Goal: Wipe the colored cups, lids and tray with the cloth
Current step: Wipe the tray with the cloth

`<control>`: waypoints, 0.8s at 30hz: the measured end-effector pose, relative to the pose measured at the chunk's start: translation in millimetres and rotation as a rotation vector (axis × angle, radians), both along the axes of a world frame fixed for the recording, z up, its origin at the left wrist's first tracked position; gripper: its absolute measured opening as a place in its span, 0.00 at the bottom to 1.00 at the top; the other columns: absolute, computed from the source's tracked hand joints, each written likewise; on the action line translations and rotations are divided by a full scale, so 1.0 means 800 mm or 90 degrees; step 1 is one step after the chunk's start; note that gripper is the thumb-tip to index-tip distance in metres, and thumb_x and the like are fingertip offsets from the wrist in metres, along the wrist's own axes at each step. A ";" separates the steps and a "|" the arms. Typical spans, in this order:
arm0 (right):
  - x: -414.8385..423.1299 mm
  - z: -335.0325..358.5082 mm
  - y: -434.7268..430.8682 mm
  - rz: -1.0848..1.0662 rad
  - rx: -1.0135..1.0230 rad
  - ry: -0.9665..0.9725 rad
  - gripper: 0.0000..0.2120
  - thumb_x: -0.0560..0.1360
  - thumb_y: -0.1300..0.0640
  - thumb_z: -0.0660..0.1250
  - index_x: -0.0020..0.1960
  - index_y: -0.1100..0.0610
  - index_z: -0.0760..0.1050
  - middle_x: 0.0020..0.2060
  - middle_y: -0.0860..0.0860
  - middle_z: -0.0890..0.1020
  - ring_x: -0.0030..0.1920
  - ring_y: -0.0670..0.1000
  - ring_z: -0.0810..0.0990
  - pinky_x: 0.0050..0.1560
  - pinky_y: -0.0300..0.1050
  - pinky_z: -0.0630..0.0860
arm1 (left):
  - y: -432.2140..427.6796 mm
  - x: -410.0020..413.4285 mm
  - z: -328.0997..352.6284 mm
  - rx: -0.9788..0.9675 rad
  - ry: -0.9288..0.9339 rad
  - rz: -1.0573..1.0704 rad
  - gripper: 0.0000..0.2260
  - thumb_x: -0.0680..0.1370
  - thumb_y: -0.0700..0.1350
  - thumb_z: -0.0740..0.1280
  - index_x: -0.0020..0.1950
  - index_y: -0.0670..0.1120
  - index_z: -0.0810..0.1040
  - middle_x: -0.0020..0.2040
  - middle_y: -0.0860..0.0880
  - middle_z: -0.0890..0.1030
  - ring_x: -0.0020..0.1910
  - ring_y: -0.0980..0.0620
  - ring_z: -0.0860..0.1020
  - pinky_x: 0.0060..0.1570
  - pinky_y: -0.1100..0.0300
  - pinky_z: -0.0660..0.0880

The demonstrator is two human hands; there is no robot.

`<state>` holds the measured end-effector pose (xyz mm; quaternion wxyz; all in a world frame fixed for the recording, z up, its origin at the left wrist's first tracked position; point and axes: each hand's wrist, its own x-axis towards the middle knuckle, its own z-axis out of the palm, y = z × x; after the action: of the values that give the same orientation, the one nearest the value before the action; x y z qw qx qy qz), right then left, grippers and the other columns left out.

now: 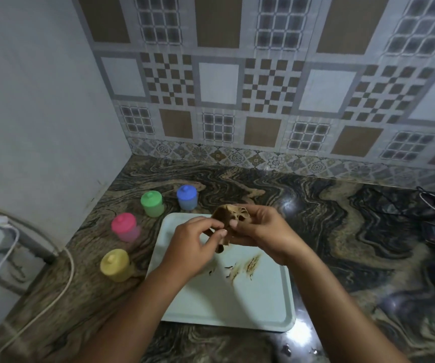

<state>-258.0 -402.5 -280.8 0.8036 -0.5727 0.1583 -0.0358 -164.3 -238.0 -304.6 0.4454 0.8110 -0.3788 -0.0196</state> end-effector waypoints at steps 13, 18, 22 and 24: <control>-0.022 0.013 0.022 -0.040 -0.338 -0.049 0.21 0.62 0.59 0.84 0.53 0.54 0.84 0.53 0.49 0.87 0.46 0.50 0.88 0.49 0.48 0.85 | 0.027 -0.011 0.041 -0.262 0.757 0.003 0.04 0.77 0.41 0.68 0.43 0.44 0.79 0.49 0.39 0.85 0.43 0.44 0.85 0.47 0.49 0.81; -0.023 0.010 0.030 -0.005 -0.579 -0.162 0.16 0.66 0.53 0.83 0.53 0.53 0.87 0.59 0.42 0.84 0.55 0.39 0.83 0.46 0.46 0.84 | 0.034 -0.006 0.036 -0.318 0.861 -0.026 0.17 0.76 0.44 0.67 0.61 0.35 0.78 0.56 0.38 0.83 0.50 0.44 0.84 0.45 0.55 0.81; -0.020 0.006 0.029 0.009 -0.534 -0.157 0.09 0.72 0.58 0.79 0.52 0.54 0.87 0.57 0.43 0.85 0.55 0.40 0.84 0.45 0.47 0.85 | 0.039 -0.004 0.035 -0.338 0.876 -0.003 0.15 0.78 0.42 0.65 0.62 0.36 0.77 0.53 0.39 0.84 0.49 0.45 0.85 0.44 0.55 0.82; -0.018 0.004 0.027 0.019 -0.466 -0.129 0.08 0.72 0.59 0.78 0.51 0.56 0.87 0.55 0.45 0.86 0.52 0.44 0.86 0.45 0.49 0.85 | 0.042 -0.005 0.032 -0.343 0.878 0.014 0.10 0.81 0.39 0.62 0.60 0.38 0.77 0.51 0.40 0.84 0.47 0.45 0.85 0.42 0.54 0.82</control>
<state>-272.5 -381.3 -277.4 0.5581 -0.8175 0.0461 -0.1346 -168.2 -204.7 -278.8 0.7659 0.4810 0.0038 -0.4266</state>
